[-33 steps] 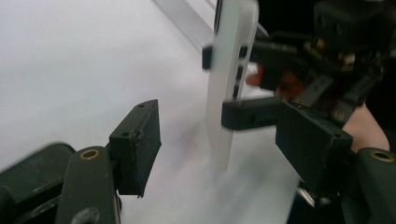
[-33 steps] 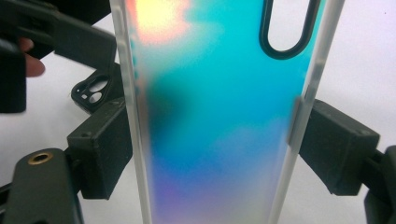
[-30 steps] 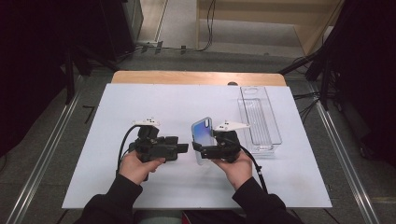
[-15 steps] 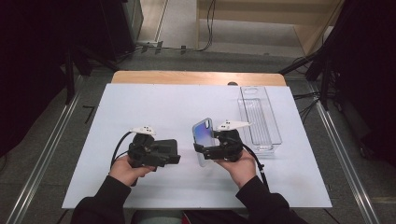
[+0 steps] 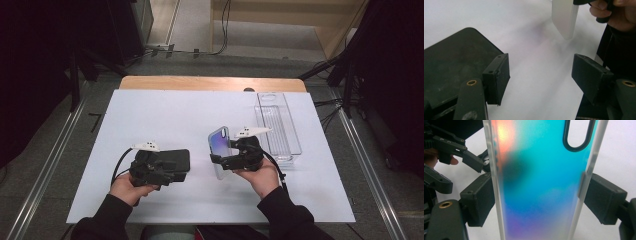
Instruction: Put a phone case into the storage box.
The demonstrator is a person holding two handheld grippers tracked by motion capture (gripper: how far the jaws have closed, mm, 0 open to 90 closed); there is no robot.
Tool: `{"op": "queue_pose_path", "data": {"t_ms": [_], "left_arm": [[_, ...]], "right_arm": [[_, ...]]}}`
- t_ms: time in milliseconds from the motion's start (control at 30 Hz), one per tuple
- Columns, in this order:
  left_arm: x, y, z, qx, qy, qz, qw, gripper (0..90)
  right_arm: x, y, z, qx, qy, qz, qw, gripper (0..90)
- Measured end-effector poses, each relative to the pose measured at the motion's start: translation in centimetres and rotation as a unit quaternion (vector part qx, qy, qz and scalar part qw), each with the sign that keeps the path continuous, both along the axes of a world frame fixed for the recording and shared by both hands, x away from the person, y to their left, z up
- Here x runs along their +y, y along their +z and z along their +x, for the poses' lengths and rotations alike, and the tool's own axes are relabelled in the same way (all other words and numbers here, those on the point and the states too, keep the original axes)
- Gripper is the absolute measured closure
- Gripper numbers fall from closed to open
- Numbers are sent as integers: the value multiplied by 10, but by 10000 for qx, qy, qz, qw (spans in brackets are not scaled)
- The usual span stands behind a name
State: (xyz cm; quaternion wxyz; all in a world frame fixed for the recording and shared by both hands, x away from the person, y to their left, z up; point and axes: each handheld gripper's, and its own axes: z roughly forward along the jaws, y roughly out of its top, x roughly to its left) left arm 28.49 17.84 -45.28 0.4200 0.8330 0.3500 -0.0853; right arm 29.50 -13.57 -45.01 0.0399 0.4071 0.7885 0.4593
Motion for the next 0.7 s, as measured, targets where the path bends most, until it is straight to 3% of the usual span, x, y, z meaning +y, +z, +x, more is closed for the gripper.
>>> {"op": "queue_pose_path", "data": {"t_ms": [100, 400, 700], "left_arm": [[2, -1, -2, 7, 12, 42, 10000, 310], [9, -3, -5, 14, 41, 176, 9998, 310], [10, -2, -5, -97, 106, 168, 9998, 309]], "right_arm": [[-1, 2, 2, -14, 147, -111, 9998, 149], [-12, 16, 4, 19, 399, 38, 9992, 149], [-28, 26, 7, -24, 368, 113, 9993, 149]]}}
